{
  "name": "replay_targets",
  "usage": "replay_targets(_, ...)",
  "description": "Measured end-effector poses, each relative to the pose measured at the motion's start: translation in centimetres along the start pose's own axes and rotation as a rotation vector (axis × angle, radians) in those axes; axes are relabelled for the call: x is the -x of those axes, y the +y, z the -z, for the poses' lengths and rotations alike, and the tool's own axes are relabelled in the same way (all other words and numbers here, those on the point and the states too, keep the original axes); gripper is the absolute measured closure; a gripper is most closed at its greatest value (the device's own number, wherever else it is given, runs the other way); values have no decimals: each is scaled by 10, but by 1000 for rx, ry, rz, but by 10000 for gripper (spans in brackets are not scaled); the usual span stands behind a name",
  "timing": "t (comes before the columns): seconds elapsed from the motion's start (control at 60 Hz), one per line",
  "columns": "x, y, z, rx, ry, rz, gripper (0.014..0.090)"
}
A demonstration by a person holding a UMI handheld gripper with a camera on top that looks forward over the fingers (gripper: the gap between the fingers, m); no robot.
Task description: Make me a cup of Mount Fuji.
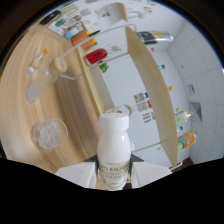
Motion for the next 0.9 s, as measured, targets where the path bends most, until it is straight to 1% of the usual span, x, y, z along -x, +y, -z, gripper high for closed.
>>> replay_targets(0.1, -9, -11, 7, -74, -22, -331, 562)
replay_targets(0.133, -9, -12, 8, -88, -31, -423, 562)
replay_targets(0.183, -3, -10, 7, -92, -66, -551, 561)
replay_targets(0.333, 19, 6, -6, -71, -120, -911, 561)
replay_targets(0.5, 55, 35, -25, -4, -164, -1113, 563)
replay_targets(0.783, 93, 62, -38, 74, -216, -1204, 557)
replay_targets(0.9, 97, 66, -34, 81, -217, -1200, 548)
